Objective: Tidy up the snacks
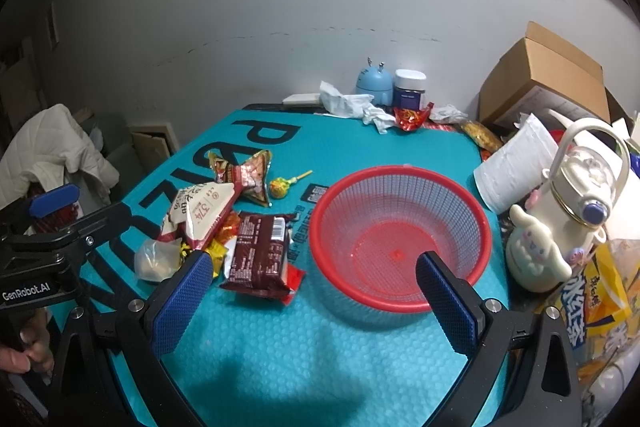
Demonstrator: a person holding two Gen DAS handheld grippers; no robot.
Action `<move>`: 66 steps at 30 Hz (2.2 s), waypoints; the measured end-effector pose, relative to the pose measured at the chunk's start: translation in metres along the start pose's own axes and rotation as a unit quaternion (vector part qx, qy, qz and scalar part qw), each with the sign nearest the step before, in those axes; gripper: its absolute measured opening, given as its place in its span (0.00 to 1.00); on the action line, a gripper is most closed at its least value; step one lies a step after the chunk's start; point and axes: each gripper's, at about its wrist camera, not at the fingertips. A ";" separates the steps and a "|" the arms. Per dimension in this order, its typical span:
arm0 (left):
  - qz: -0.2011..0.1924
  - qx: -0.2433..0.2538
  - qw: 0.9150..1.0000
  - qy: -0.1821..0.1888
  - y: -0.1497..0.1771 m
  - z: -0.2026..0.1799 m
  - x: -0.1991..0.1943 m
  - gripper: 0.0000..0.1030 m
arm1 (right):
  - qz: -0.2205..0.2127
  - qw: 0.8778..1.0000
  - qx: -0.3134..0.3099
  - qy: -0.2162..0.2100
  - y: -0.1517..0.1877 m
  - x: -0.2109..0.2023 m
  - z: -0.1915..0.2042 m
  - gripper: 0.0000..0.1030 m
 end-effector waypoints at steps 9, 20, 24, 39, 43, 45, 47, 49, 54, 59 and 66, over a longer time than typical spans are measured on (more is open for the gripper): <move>0.007 0.000 1.000 0.003 0.000 -0.001 0.000 1.00 | 0.001 1.000 0.004 -0.002 0.001 -0.001 -0.001 1.00; 0.004 0.004 1.000 0.003 0.001 -0.004 -0.002 1.00 | 0.006 1.000 0.006 -0.003 0.002 0.001 -0.002 1.00; 0.009 0.001 1.000 0.011 0.001 -0.003 -0.001 1.00 | 0.005 1.000 0.004 -0.006 0.002 0.001 -0.001 1.00; 0.005 0.006 1.000 0.011 0.003 -0.001 -0.005 1.00 | 0.002 1.000 0.000 -0.015 0.001 0.000 0.004 1.00; 0.004 0.004 1.000 0.012 0.003 0.001 -0.007 1.00 | 0.000 1.000 -0.006 -0.016 0.000 -0.002 0.009 1.00; 0.003 0.003 1.000 0.013 0.004 0.003 -0.009 1.00 | -0.001 1.000 -0.009 -0.017 -0.001 -0.003 0.011 1.00; 0.002 0.003 1.000 0.013 0.004 0.005 -0.010 1.00 | -0.002 1.000 -0.011 -0.019 -0.002 -0.004 0.014 1.00; 0.001 0.002 1.000 0.012 0.004 0.008 -0.011 1.00 | -0.003 1.000 -0.013 -0.021 -0.003 -0.003 0.016 1.00; -0.002 -0.001 1.000 0.003 0.005 0.017 -0.013 1.00 | -0.003 0.999 -0.018 -0.026 -0.006 0.000 0.024 1.00; 0.001 -0.008 1.000 -0.004 0.006 0.028 -0.011 1.00 | 0.001 0.999 -0.025 -0.037 -0.007 0.007 0.034 1.00; 0.024 -0.023 0.999 -0.014 0.012 0.047 0.003 1.00 | 0.013 0.998 -0.030 -0.057 -0.006 0.024 0.045 1.00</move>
Point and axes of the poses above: each gripper's, at about its wrist camera, not at the fingertips, and x roughly the way its jaws point, z to its left, y to its underside, and after that the axes turned 15 degrees about -x, right-handed
